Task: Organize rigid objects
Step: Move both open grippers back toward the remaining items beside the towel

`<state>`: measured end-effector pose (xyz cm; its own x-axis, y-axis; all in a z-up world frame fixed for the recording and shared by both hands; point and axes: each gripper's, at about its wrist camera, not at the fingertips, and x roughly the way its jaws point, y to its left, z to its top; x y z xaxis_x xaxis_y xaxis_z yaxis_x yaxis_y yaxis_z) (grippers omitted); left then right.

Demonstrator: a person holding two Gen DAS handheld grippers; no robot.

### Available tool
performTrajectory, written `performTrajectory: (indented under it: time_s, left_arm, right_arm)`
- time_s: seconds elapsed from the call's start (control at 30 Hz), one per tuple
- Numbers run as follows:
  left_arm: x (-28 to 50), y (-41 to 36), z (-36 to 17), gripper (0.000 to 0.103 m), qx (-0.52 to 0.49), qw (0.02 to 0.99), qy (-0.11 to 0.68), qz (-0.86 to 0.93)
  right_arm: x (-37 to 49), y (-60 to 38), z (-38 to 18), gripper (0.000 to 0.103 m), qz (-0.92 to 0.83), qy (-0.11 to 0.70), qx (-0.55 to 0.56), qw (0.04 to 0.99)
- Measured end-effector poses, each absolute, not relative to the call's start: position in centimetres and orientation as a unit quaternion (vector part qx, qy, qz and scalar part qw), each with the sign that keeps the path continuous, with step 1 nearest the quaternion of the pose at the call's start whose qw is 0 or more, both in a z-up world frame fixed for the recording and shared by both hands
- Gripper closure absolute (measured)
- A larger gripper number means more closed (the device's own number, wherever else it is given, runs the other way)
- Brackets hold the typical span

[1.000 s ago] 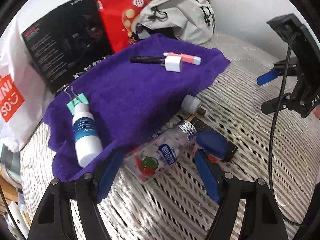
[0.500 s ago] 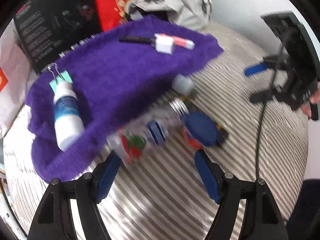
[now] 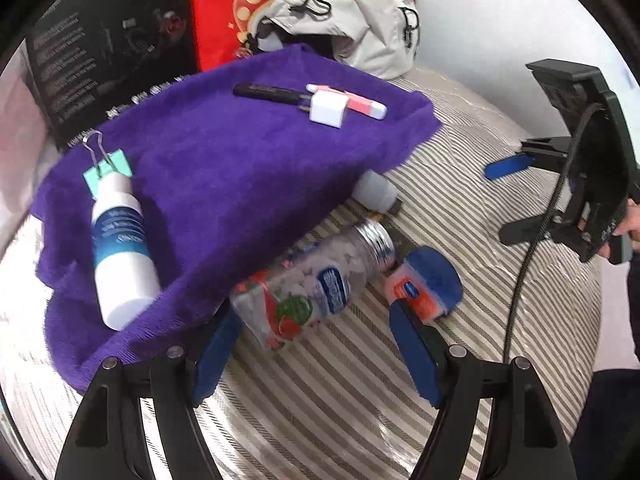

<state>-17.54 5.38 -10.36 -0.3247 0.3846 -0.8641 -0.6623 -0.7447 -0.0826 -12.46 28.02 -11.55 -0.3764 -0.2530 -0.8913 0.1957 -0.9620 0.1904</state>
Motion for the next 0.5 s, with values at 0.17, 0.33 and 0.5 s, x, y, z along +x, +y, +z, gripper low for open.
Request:
performTrajectory:
  time_s: [0.17, 0.33, 0.5]
  left_arm:
    - [-17.0, 4.9, -10.0, 0.028, -0.471, 0.308, 0.146, 0.814]
    - [-17.7, 4.2, -9.3, 0.028, -0.461, 0.314, 0.097, 0.825]
    - [-17.4, 5.0, -9.8, 0.028, -0.451, 0.333, 0.099, 0.822]
  right_arm:
    - [-12.3, 28.7, -11.2, 0.003, -0.831, -0.062, 0.533, 0.146]
    - [-12.7, 28.1, -10.5, 0.003, -0.84, -0.071, 0.519, 0.141]
    - [-12.9, 26.6, -10.4, 0.003, -0.839, -0.056, 0.521, 0.148]
